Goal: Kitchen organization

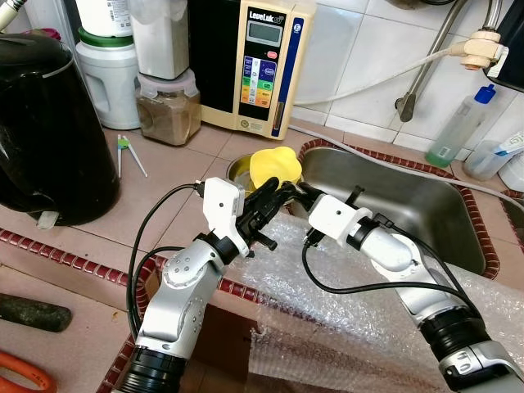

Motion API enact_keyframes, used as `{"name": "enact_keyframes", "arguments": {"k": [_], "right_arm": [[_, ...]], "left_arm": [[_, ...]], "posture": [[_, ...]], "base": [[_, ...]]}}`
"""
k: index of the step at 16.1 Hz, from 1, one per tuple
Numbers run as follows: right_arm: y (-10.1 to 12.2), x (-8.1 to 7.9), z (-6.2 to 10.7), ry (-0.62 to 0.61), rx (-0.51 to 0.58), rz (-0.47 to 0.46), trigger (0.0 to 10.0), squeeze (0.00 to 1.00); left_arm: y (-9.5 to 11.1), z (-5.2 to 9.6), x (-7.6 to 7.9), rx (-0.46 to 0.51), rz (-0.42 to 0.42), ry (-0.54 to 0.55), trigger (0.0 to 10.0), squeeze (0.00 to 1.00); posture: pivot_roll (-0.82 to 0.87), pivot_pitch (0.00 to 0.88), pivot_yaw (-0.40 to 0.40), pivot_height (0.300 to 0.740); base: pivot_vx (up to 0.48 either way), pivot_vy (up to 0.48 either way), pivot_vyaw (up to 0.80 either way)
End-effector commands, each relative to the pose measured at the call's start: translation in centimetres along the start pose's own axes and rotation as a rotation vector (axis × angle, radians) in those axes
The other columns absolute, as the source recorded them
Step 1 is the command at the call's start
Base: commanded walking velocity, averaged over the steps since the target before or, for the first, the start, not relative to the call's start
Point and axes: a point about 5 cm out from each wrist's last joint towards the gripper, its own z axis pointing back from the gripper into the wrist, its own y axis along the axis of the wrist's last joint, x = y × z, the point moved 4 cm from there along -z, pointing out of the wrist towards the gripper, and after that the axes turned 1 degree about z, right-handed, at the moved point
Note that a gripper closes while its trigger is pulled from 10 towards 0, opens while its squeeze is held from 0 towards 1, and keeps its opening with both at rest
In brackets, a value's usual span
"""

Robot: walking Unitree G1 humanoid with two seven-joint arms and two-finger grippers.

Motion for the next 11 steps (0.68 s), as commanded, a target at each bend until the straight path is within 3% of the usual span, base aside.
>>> {"name": "enact_keyframes", "arguments": {"k": [1, 7, 11], "right_arm": [[-0.9, 1.2, 0.9, -0.034, -0.031, 0.017, 0.0, 0.0], [-2.2, 1.9, 1.7, -0.026, -0.065, 0.042, 0.0, 0.0], [-4.4, 4.1, 3.6, -0.07, -0.12, 0.066, 0.0, 0.0]], "left_arm": [[0.3, 0.3, -0.5, 0.009, 0.005, 0.03, 10.0, 1.0], [-0.2, 0.5, 0.9, -0.045, 0.036, -0.072, 10.0, 1.0], [-1.1, 1.6, 1.0, -0.11, -0.004, -0.092, 10.0, 1.0]], "posture": [[0.18, 0.0, -0.081, 0.74], [0.2, 0.0, -0.09, 0.74], [0.23, 0.0, -0.099, 0.74]], "base": [[0.0, 0.0, 0.0], [0.0, 0.0, 0.0], [0.0, 0.0, 0.0]]}}
